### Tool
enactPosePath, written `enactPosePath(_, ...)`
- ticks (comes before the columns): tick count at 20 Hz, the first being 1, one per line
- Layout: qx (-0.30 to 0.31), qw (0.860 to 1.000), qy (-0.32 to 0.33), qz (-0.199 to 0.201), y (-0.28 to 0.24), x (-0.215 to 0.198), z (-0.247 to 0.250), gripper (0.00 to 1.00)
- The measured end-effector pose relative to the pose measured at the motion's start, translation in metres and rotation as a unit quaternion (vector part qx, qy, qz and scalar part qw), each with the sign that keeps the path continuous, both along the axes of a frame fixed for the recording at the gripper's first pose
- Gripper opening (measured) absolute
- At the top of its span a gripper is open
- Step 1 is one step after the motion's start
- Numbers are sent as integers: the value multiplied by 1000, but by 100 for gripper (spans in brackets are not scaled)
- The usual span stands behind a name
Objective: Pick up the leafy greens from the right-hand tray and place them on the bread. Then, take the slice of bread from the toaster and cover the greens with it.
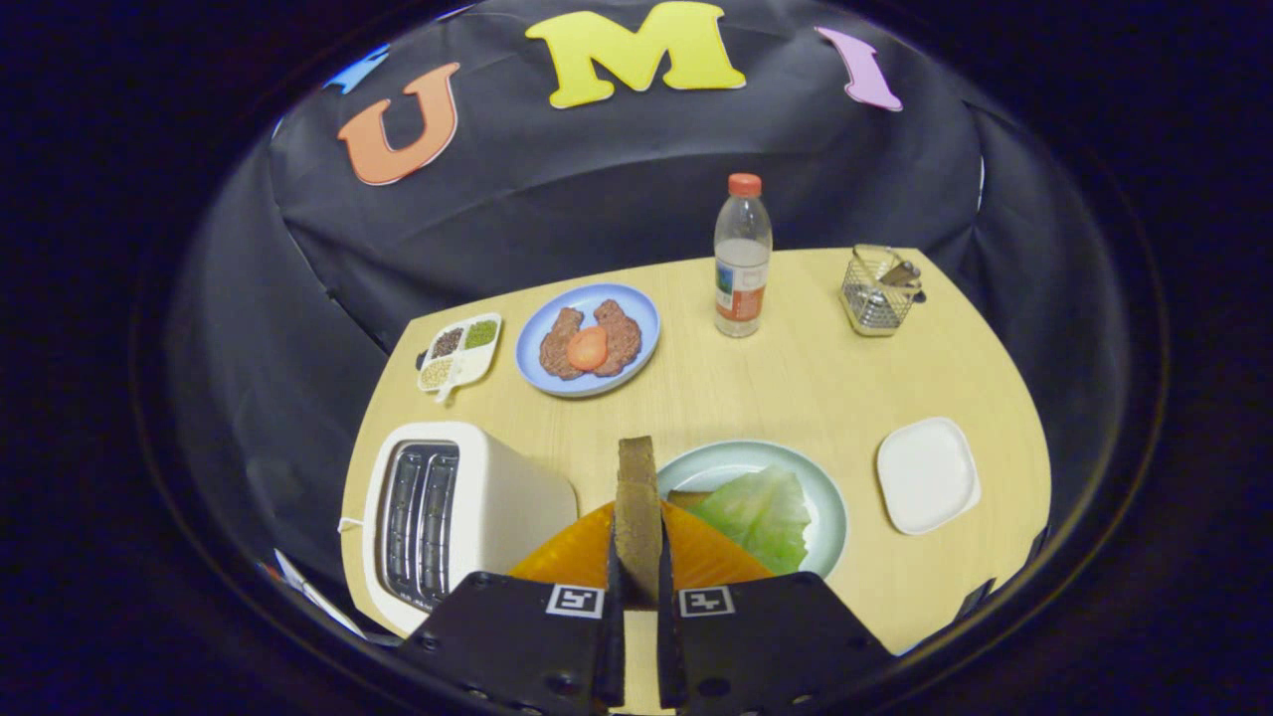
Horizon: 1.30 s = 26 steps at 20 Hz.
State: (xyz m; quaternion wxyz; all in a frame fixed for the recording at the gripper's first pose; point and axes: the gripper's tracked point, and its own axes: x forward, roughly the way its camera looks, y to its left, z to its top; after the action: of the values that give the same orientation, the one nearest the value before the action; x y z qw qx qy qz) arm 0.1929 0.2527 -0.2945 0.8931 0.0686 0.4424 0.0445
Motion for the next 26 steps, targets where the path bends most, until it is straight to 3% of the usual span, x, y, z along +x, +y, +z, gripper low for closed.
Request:
enactPosePath(16, -3, 999, 38, -10, -53, 11, -59, 15)
enactPosePath(22, -4, 999, 49, -8, -77, 13, -76, 31)
enactPosePath(24, -9, 998, 54, -12, -86, 13, -82, 45)
enactPosePath(26, -11, 998, 58, -16, -92, 12, -87, 51)
